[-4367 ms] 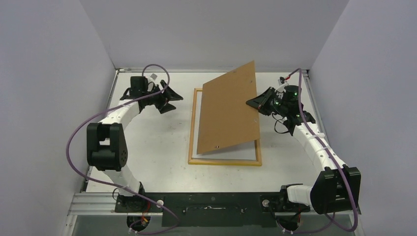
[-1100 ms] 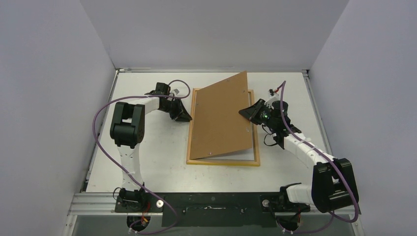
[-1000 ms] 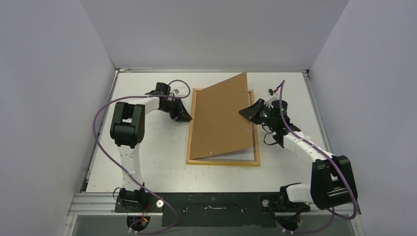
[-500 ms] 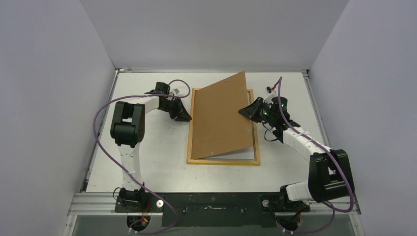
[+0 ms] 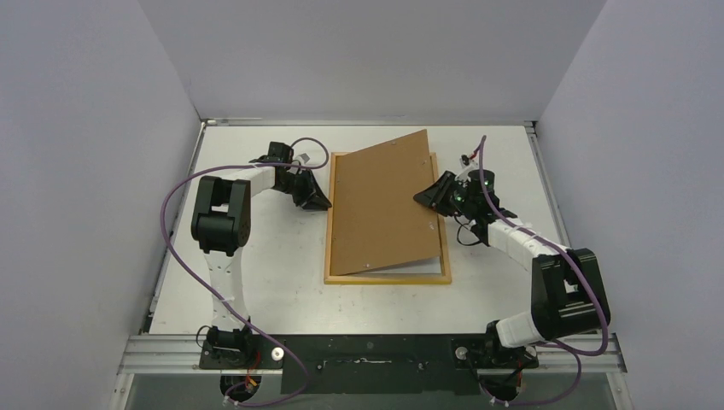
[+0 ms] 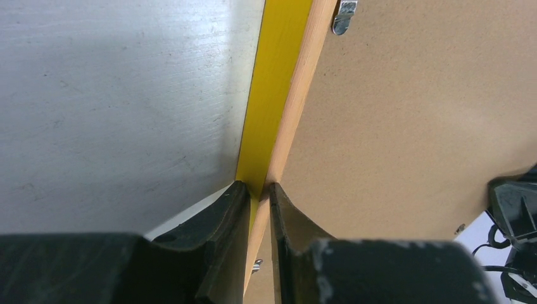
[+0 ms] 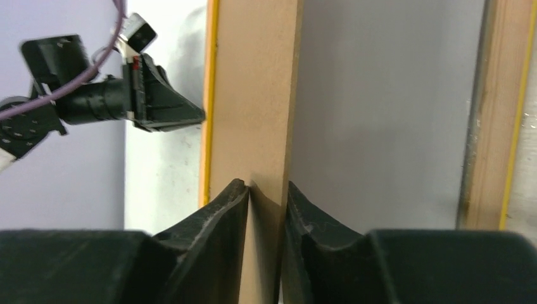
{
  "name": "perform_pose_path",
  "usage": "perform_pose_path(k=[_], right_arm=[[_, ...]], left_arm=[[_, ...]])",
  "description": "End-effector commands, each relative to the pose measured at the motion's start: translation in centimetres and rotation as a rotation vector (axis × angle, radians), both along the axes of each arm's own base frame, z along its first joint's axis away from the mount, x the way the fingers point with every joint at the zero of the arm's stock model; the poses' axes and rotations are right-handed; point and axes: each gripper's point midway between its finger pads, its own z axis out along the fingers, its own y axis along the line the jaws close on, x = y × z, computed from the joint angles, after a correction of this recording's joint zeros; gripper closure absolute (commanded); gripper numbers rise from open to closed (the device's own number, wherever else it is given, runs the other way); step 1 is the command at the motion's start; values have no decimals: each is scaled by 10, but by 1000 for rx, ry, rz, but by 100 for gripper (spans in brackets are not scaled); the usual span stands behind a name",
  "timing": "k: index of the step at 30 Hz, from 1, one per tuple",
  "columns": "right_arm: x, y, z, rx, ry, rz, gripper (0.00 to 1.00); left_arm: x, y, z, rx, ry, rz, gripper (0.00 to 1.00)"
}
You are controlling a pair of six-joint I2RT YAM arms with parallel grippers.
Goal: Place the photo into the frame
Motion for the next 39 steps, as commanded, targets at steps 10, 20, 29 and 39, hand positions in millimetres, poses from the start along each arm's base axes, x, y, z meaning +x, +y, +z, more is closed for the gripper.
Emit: perform_pose_path(k=[10,20,29,39], right_arm=[[-5,-11,-36,-248,155,79,47],[-7,-24,-50,-377,220,119,28],[1,-71,-38,-580,233,-18,13],[-6,-78,-68,-601,319,-44,9]], left_arm=[[-5,5,-23,46,34,-15,84],[-4,8,-22,50,30,-24,84],[-8,14,-17,66,26,-33,80],[-13,16,-13,75,16,-44,64]])
